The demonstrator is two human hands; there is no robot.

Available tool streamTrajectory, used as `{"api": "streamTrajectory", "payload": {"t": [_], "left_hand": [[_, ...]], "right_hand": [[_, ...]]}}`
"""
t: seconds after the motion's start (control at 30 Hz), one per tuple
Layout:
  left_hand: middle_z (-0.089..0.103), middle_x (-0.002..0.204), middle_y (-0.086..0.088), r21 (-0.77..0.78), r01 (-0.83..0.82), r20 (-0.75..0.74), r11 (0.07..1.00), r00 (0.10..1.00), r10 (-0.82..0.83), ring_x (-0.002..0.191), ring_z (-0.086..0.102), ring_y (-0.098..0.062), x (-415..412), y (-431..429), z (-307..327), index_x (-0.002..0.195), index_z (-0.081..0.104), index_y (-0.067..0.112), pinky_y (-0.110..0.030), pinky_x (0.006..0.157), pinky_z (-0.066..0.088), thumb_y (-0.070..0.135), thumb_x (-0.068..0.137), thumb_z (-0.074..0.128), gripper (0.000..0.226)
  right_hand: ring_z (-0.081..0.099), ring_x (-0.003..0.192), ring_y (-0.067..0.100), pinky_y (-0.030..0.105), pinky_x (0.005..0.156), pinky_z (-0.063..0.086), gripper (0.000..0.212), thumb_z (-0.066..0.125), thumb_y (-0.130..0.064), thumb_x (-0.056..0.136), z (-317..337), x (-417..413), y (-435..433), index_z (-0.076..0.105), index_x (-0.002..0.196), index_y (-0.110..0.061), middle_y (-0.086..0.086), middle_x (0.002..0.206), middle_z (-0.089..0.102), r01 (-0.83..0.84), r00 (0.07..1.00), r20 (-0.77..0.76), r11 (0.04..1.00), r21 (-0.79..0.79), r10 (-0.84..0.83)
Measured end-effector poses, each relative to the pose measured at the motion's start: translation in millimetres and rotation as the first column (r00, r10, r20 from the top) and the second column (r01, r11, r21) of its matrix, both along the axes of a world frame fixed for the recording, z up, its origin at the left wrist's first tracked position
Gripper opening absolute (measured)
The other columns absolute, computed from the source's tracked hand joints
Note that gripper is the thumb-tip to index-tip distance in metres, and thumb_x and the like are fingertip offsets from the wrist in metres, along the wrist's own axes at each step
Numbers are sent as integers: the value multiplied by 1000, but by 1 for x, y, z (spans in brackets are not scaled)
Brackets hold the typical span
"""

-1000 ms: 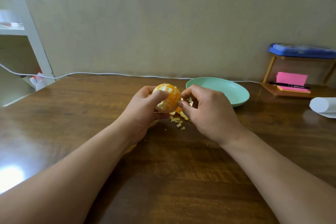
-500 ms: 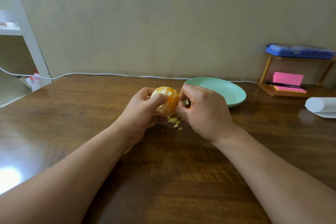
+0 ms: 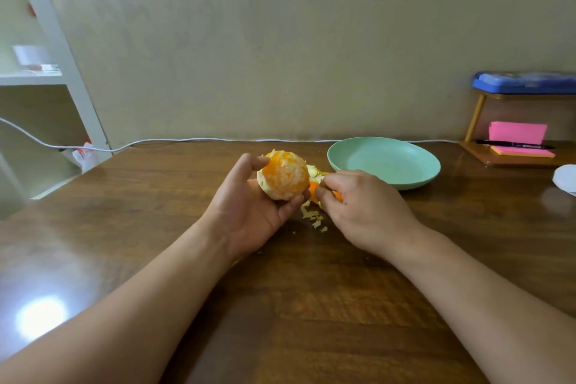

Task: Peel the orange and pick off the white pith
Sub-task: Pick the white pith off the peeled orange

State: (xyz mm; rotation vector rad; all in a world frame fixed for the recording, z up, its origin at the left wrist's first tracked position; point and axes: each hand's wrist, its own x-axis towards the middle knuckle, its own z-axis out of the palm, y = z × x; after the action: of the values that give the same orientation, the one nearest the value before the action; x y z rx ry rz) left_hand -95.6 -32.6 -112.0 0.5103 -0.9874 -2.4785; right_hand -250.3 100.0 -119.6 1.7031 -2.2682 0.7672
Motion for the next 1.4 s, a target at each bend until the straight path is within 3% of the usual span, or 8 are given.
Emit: {"api": "streamTrajectory", "payload": {"t": [0.13,0.23,0.37,0.5,0.67,0.83,1.07,1.4], "left_hand": [[63,139,-29,-12,14,-3,1000,1000,-14,99,71,-34,-2,-2,-3,147,53,-5,-31,73,65,33,88,64,71],[66,127,-28,-25,24,2,999,1000,-24,89,72,-31,-3,-3,-4,146,53,-5,-31,69,63,38,91,60,69],[59,148,-29,-39,38,18,999,999,-38,89,69,-29,-2,-4,-4,148,51,1,-30,69,61,43,95,58,68],[70,123,-27,-96,26,47,995,999,-21,86,67,-30,-4,-2,-4,144,54,0,-30,67,58,38,95,56,62],[71,105,-18,-216,26,108,976,994,-3,83,67,-29,-10,3,-5,135,60,2,-33,73,53,34,84,60,60],[72,102,-17,-261,14,128,965,992,20,83,67,-28,-14,5,-7,130,62,1,-32,71,55,32,98,52,46],[68,113,-21,-381,-62,179,922,974,140,82,69,-27,-18,6,-10,136,58,3,-33,66,59,35,90,63,56],[66,120,-22,-432,-1,233,902,966,113,88,67,-29,-17,6,-10,140,56,7,-32,65,59,39,78,66,70]], "right_hand": [[53,93,15,37,81,48,12,55,-26,104,-1,1,0,65,97,-24,-9,93,59,13,998,-64,1000,4,-12],[52,89,15,38,79,44,29,50,-36,108,0,3,-1,65,86,-25,-10,85,57,26,998,-62,1000,-9,-27],[56,101,15,42,89,53,9,60,-22,99,1,4,1,68,102,-25,-9,101,65,18,998,-53,994,-107,-24],[60,97,9,34,81,58,9,63,-33,103,6,8,4,67,109,-27,-13,103,65,-7,998,65,955,-297,27],[61,94,7,30,77,58,12,69,-35,102,4,7,3,72,109,-26,-14,101,68,-32,999,15,954,-299,38],[56,83,9,23,62,39,7,70,-31,99,4,4,2,74,97,-25,-10,90,68,-2,996,-92,965,-263,-23],[62,88,22,33,62,40,12,66,-32,99,14,9,1,71,95,-22,-4,88,67,-4,953,-298,984,-179,-50],[59,83,22,31,62,35,12,66,-27,95,11,6,1,66,85,-20,-4,83,64,-38,967,-256,980,-195,-13]]}}
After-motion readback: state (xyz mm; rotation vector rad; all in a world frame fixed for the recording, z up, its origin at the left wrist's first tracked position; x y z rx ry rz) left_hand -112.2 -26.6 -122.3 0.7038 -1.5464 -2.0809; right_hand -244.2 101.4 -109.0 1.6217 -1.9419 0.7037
